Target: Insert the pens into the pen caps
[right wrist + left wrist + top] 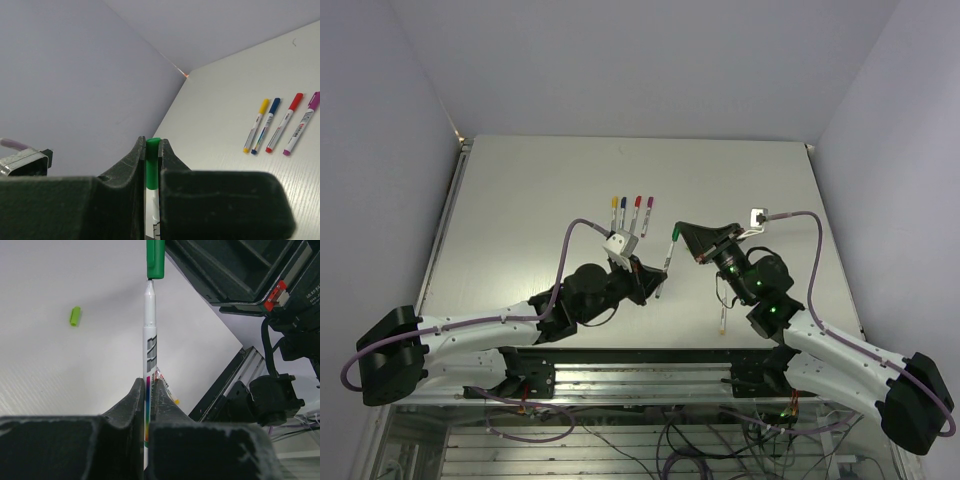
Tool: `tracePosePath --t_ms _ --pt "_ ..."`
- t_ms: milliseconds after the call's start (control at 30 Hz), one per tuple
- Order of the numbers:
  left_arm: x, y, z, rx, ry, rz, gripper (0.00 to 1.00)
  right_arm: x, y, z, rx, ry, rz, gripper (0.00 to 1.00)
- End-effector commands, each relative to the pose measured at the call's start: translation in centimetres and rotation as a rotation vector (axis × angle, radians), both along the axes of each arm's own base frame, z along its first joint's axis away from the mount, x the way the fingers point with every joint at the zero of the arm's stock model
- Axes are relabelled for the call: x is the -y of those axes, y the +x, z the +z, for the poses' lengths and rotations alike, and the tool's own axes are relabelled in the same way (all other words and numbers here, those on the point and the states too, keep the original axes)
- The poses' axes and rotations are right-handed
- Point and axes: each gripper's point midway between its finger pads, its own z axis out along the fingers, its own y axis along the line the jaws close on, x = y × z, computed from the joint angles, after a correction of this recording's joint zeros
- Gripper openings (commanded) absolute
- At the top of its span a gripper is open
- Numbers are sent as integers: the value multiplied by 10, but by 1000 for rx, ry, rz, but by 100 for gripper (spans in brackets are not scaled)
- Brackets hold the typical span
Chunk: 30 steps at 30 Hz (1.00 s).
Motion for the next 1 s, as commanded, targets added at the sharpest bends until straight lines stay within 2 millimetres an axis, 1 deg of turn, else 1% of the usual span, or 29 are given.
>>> tracePosePath --t_ms 0,200,367,667,800,967 --pt "0 3 18 24 -67 13 7 -6 -4 -3 5 -20 23 0" --pt "0 2 19 26 -63 11 7 -9 -3 -11 -7 -40 24 0" --pt "-1 3 20 24 -65 17 7 -11 -3 -14 -10 -59 24 0" --pt "6 1 22 26 -76 -11 7 -11 -3 -18 -9 -81 15 0" --pt "2 3 22 25 -81 9 7 -12 -3 -19 -10 -84 19 0" --pt "-8 8 23 23 -92 63 7 -12 -5 -19 -11 -90 27 0"
